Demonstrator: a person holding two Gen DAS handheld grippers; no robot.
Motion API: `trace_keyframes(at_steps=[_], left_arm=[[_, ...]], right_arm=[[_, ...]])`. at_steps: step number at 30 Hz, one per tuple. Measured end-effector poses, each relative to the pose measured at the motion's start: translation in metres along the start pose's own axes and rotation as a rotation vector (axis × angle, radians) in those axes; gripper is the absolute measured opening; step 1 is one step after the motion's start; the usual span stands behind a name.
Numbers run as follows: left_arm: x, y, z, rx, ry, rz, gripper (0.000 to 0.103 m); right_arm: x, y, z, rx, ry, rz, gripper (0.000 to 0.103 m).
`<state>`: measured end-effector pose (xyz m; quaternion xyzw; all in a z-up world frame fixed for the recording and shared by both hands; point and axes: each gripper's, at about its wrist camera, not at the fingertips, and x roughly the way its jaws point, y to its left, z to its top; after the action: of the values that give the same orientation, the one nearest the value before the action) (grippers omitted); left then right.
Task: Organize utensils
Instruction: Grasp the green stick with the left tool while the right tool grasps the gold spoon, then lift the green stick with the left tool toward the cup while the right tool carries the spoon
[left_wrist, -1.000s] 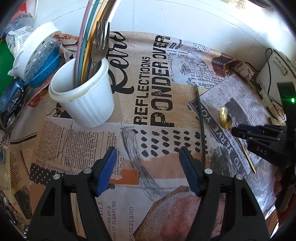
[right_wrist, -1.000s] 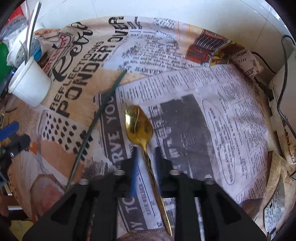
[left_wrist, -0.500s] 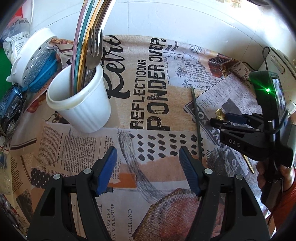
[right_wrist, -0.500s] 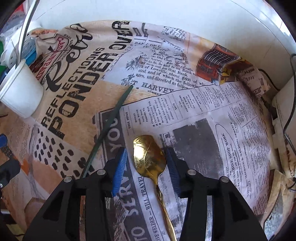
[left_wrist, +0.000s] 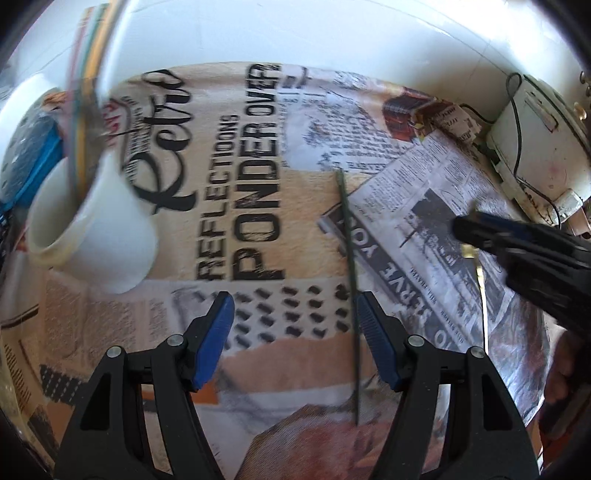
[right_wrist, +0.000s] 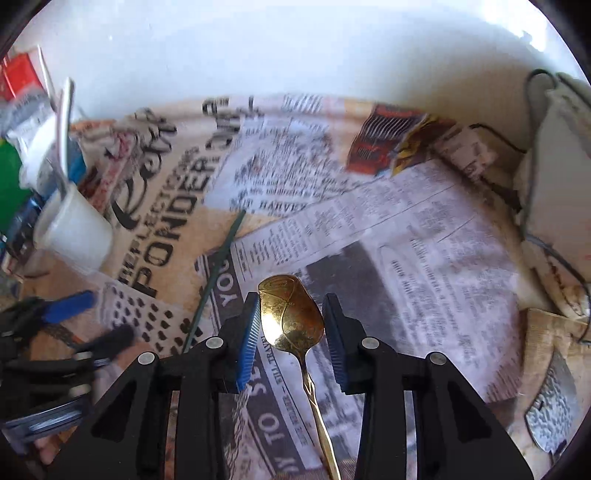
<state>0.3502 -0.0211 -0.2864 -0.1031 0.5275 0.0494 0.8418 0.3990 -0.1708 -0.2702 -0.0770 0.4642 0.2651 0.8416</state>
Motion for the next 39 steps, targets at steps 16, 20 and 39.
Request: trace_keyframes(at_steps=[16, 20, 39], left_arm=[[0.066, -0.055, 0.039, 0.099, 0.105, 0.069, 0.039], [0.072, -0.060, 0.048, 0.096, 0.116, 0.072, 0.034], [0.061, -0.051, 0.058, 0.071, 0.152, 0.003, 0.005]], right_arm=[[-0.077, -0.026, -0.014, 0.078, -0.157, 0.078, 0.030], [-0.079, -0.029, -0.018, 0.079, -0.160, 0.077, 0.030], [-0.104, -0.028, -0.013, 0.081, -0.215, 0.072, 0.029]])
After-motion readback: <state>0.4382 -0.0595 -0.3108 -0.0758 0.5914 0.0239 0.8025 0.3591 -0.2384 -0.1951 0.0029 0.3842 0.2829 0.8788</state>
